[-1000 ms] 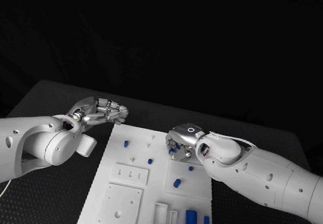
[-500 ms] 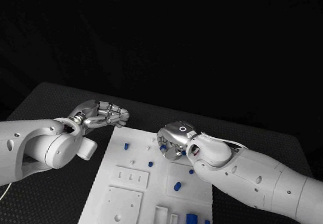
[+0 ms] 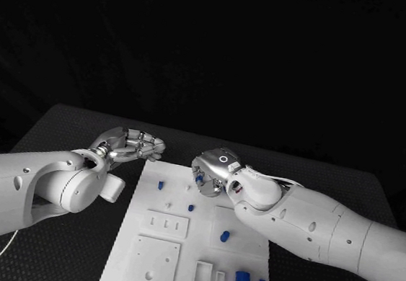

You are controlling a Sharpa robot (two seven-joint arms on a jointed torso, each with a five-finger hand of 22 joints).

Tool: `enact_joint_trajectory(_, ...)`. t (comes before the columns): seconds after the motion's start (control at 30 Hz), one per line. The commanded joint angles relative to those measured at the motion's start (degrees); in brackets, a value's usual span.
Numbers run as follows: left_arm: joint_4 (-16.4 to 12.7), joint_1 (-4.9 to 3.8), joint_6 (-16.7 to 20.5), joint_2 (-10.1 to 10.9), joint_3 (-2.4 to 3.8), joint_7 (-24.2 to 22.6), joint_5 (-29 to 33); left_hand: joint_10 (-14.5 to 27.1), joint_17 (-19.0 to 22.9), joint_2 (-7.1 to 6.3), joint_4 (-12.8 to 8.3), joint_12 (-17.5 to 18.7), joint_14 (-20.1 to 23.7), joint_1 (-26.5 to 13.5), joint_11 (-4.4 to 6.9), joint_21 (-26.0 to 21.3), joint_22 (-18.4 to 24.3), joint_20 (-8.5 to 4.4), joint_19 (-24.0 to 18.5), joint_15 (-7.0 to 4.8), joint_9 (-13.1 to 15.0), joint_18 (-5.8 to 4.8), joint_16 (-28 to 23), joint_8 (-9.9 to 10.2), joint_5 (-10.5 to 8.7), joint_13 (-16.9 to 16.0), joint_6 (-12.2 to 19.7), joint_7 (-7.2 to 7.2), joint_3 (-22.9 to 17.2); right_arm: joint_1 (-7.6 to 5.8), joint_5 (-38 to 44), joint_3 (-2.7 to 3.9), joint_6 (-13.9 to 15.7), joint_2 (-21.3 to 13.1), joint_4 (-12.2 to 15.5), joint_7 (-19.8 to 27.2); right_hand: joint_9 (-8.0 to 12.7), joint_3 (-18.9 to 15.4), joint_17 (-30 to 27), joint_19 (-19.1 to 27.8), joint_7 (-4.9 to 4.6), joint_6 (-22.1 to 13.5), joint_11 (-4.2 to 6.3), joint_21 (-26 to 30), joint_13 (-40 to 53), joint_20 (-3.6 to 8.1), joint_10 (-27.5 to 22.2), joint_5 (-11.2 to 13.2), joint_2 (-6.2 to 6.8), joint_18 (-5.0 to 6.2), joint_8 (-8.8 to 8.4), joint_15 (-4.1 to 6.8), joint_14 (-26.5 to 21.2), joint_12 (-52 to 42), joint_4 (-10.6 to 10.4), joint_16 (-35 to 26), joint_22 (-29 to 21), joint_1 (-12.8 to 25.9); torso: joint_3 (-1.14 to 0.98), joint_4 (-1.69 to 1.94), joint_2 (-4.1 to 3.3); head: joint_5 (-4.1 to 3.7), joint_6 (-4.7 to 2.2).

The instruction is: Assemble the parts on the task board

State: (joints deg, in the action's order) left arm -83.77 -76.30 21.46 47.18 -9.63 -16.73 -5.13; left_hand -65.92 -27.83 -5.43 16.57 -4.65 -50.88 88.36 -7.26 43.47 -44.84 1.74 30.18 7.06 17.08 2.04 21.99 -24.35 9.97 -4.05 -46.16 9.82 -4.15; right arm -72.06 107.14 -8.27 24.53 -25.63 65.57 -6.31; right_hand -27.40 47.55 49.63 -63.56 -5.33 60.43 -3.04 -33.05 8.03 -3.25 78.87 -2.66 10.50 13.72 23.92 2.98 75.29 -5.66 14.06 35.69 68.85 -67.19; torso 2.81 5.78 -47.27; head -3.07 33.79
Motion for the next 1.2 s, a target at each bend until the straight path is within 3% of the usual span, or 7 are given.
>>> enact_joint_trajectory(0.03,-0.15,-0.05,0.04,0.00,0.04,-0.61,-0.16,-0.40,0.03,0.02,-0.01,0.25,0.13,0.17,-0.17,-0.23,-0.08,0.05,-0.34,0.47,-0.10,-0.58,-0.40,0.20,0.13,0.04,-0.27,0.21,0.48,-0.01,1.99,0.18,2.78,0.05,0.01,-2.03,-0.16,0.34,0.10,-0.34,0.12,0.36,0.54,-0.34,1.11,0.07,0.93,-0.12,0.91,1.28,0.13,0.56,0.06,-0.22,-0.18,0.23,0.17,-0.01,0.00,0.06,-0.01,0.19,-0.04)
enact_joint_trajectory(0.13,-0.17,-0.05,0.06,0.03,0.04,-0.64,-0.16,-0.40,0.03,0.01,-0.01,0.27,0.15,0.17,-0.18,-0.22,-0.11,0.05,-0.39,0.47,-0.10,-0.60,-0.43,0.21,0.13,0.04,-0.28,0.22,0.50,-0.02,2.04,0.35,2.67,0.12,0.06,-2.08,-0.24,0.44,0.14,-0.41,0.14,0.41,0.56,-0.42,1.16,0.12,1.00,-0.12,1.03,1.28,0.13,0.58,0.09,-0.21,-0.31,0.31,0.24,-0.07,0.06,0.08,-0.08,0.25,-0.18)
enact_joint_trajectory(0.37,-0.41,-0.08,0.04,0.14,0.09,-0.58,-0.27,-0.41,0.04,0.00,-0.01,0.29,0.16,0.18,-0.18,-0.20,-0.16,0.05,-0.46,0.48,-0.11,-0.62,-0.45,0.23,0.13,0.04,-0.28,0.22,0.52,0.00,2.07,0.39,2.48,0.95,-0.91,-2.38,-0.31,0.52,0.17,-0.47,0.16,0.44,0.59,-0.49,1.21,0.16,1.06,-0.12,1.15,1.28,0.12,0.61,0.13,-0.19,-0.45,0.40,0.31,-0.11,-0.06,-0.09,-0.24,0.48,-0.26)
enact_joint_trajectory(0.83,-0.97,-0.15,0.07,0.33,0.20,-0.50,-0.39,-0.42,0.04,-0.04,0.01,0.36,0.17,0.16,-0.22,-0.16,-0.26,0.05,-0.58,0.50,-0.12,-0.67,-0.51,0.27,0.12,0.04,-0.28,0.26,0.56,0.12,2.31,0.39,2.41,2.53,-2.45,-2.62,-0.46,0.69,0.22,-0.65,0.18,0.48,0.61,-0.72,1.30,0.27,1.13,-0.12,1.33,1.28,0.07,0.64,0.14,-0.10,-0.72,0.55,0.49,-0.20,0.05,0.49,-0.83,0.42,-0.21)
enact_joint_trajectory(1.0,-0.95,-0.48,0.23,0.38,0.23,-0.53,-0.40,-0.42,0.03,-0.05,0.01,0.38,0.17,0.15,-0.22,-0.14,-0.30,0.05,-0.60,0.50,-0.13,-0.68,-0.53,0.29,0.11,0.04,-0.28,0.27,0.57,0.14,2.43,0.39,2.24,2.79,-2.45,-2.62,-0.50,0.72,0.23,-0.68,0.18,0.49,0.62,-0.77,1.32,0.30,1.15,-0.12,1.37,1.28,0.06,0.65,0.15,-0.08,-0.76,0.59,0.54,-0.22,0.14,0.56,-1.13,0.49,0.06)
enact_joint_trajectory(1.2,-0.97,-0.69,0.28,0.37,0.24,-0.53,-0.46,-0.43,0.03,-0.08,0.01,0.39,0.17,0.15,-0.23,-0.12,-0.34,0.05,-0.63,0.51,-0.13,-0.69,-0.54,0.31,0.11,0.04,-0.28,0.28,0.58,0.22,2.43,0.38,2.05,2.91,-2.48,-2.66,-0.53,0.75,0.24,-0.70,0.18,0.49,0.62,-0.80,1.34,0.32,1.17,-0.12,1.40,1.28,0.05,0.66,0.15,-0.06,-0.81,0.62,0.58,-0.23,0.10,0.53,-1.25,0.47,0.40)
